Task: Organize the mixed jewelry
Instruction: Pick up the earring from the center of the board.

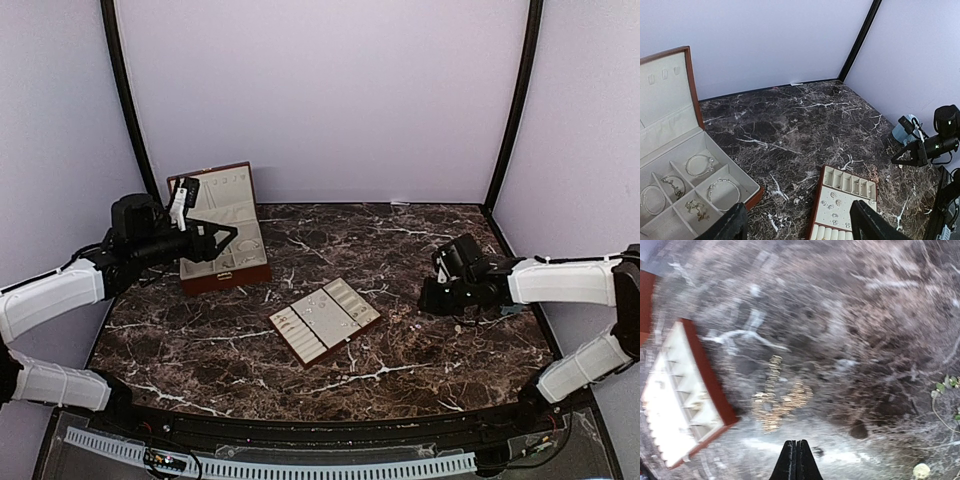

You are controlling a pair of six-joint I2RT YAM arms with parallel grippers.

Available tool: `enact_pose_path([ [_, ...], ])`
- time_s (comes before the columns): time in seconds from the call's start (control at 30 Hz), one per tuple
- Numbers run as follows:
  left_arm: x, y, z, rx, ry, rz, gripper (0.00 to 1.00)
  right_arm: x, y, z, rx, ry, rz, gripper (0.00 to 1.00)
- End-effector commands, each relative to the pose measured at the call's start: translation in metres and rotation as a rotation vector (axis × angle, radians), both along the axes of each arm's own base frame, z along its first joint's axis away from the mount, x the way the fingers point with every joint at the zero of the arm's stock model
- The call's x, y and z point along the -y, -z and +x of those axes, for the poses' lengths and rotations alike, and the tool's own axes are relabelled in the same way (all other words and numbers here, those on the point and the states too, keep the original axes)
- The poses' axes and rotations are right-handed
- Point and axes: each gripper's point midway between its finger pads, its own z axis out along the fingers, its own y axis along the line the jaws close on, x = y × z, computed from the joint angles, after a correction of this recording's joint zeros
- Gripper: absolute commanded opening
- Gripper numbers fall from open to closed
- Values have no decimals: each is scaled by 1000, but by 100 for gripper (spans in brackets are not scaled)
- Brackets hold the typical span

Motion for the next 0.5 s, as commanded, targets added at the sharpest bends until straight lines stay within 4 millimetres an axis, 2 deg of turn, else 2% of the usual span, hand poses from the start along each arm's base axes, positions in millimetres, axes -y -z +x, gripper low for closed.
enact_pose_path([
  [0.0,5,-30,-13,175,48,-34,75,-25,-42,8,141,-32,214,0],
  [0.03,9,-28,-18,182,61,-40,75,-29,-48,5,157,-43,249,0],
  [0.07,11,-37,-20,212,60,-64,77,-35,-60,7,201,-57,297,0],
  [0.1,16,-33,-24,211,63,-72,78,-41,-68,6,228,-69,336,0],
  [0.13,19,-40,-26,239,61,-103,78,-46,-76,4,254,-81,376,0],
  [0.17,27,-34,-32,236,67,-106,79,-54,-85,3,276,-96,416,0],
  [0.33,62,-33,-46,220,94,-173,79,-101,-134,-8,411,-218,594,0],
  [0.47,93,-34,-64,200,152,-280,80,-137,-163,-19,490,-315,705,0],
])
